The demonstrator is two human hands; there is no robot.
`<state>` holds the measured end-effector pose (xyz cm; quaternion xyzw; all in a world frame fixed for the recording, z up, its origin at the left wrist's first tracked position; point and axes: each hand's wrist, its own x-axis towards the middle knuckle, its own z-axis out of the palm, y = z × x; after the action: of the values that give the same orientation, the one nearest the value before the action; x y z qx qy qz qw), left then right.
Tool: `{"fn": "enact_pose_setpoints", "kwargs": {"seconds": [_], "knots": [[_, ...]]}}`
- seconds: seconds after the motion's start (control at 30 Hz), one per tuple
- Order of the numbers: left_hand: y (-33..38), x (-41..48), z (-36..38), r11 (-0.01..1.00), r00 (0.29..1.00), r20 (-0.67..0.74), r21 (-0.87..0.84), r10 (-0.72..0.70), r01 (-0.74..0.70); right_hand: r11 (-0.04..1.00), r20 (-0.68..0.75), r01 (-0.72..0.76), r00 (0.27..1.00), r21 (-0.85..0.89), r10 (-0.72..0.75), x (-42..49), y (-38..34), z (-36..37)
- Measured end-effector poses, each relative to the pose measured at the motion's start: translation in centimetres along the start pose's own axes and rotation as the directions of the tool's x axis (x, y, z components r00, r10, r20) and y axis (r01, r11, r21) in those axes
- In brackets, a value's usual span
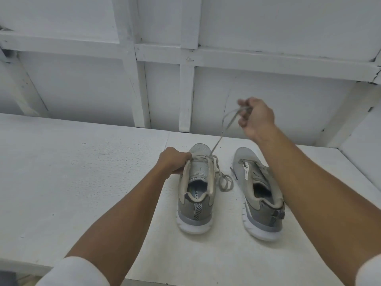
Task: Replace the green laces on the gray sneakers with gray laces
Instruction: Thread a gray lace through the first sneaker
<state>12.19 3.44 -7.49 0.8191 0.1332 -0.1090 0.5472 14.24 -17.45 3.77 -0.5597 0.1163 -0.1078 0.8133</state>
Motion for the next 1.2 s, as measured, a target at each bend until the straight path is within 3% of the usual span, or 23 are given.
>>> {"fn": "enact_pose_setpoints", "kwargs": {"seconds": [0.03, 0.07, 0.1, 0.13, 0.17, 0.2, 0.23, 0.27, 0.3, 0.33, 0.6, 0.73, 0.83, 0.93, 1.07, 1.13, 1.2], "knots": [[-0.1, 0.0, 0.0, 1.0, 1.0, 0.0, -0.008, 0.0, 0.0, 0.992, -0.03, 0.005, 1.0, 0.122, -0.002, 0.2, -0.6, 0.1], [-0.1, -0.1, 0.0, 1.0, 1.0, 0.001, -0.013, 0.0, 0.0, 0.997, -0.033, 0.052, 0.998, 0.055, -0.05, -0.1, -0.8, 0.2], [-0.1, -0.1, 0.0, 1.0, 1.0, 0.002, -0.017, 0.001, -0.001, 0.971, 0.006, 0.135, 0.991, -0.195, -0.136, -0.5, -0.4, 0.2], [-0.1, 0.0, 0.0, 1.0, 1.0, 0.003, -0.018, -0.001, 0.001, 0.822, 0.122, 0.24, 0.971, -0.517, -0.206, -1.0, 0.4, 0.1], [-0.1, 0.0, 0.1, 1.0, 1.0, 0.001, -0.018, 0.0, 0.0, 0.542, 0.308, 0.358, 0.933, -0.76, -0.184, -1.6, 1.6, -0.2], [-0.1, 0.0, 0.0, 1.0, 1.0, -0.002, -0.018, 0.002, -0.002, 0.238, 0.461, 0.46, 0.886, -0.856, -0.053, -1.8, 3.3, -0.6], [0.0, -0.1, 0.0, 1.0, 1.0, -0.004, -0.019, 0.006, -0.006, -0.005, 0.51, 0.512, 0.856, -0.859, 0.087, -2.0, 5.0, -1.0], [0.0, -0.1, 0.0, 1.0, 1.0, -0.005, -0.018, 0.007, -0.007, -0.173, 0.504, 0.527, 0.849, -0.832, 0.159, -2.2, 6.4, -1.4], [0.0, 0.0, 0.1, 1.0, 1.0, -0.004, -0.016, 0.005, -0.005, -0.269, 0.498, 0.526, 0.85, -0.807, 0.169, -2.4, 7.4, -1.5], [0.0, 0.0, 0.1, 1.0, 1.0, -0.003, -0.013, 0.004, -0.004, -0.3, 0.505, 0.523, 0.851, -0.798, 0.143, -2.6, 7.9, -1.4], [-0.2, 0.2, 0.2, 0.999, 0.999, -0.025, 0.041, 0.034, -0.033, -0.252, 0.449, 0.443, 0.893, -0.861, 0.034, -1.9, 5.6, -1.7], [0.7, 0.4, 0.5, 0.972, 0.996, -0.032, 0.222, 0.084, -0.075, -0.07, 0.41, 0.425, 0.898, -0.902, 0.162, -2.2, 5.3, -1.5], [2.6, 0.7, 1.5, 0.852, 0.97, 0.006, 0.477, 0.242, -0.216, -0.075, 0.387, 0.433, 0.861, -0.898, 0.332, -2.9, 4.3, -0.9], [4.8, 0.7, 2.9, 0.71, 0.91, 0.183, 0.575, 0.373, -0.407, -0.035, 0.375, 0.436, 0.81, -0.899, 0.45, -4.2, 3.6, -0.5], [6.2, 1.6, 5.1, 0.547, 0.888, 0.33, 0.701, 0.32, -0.458, -0.081, 0.364, 0.462, 0.784, -0.883, 0.503, -5.6, 3.2, -0.9], [6.4, 2.0, 5.8, 0.505, 0.891, 0.354, 0.736, 0.283, -0.452, -0.144, 0.353, 0.488, 0.776, -0.861, 0.523, -5.9, 2.5, -1.3], [6.6, 2.3, 6.0, 0.489, 0.883, 0.38, 0.736, 0.275, -0.469, -0.113, 0.336, 0.46, 0.776, -0.881, 0.533, -6.1, 1.6, -1.8]]}}
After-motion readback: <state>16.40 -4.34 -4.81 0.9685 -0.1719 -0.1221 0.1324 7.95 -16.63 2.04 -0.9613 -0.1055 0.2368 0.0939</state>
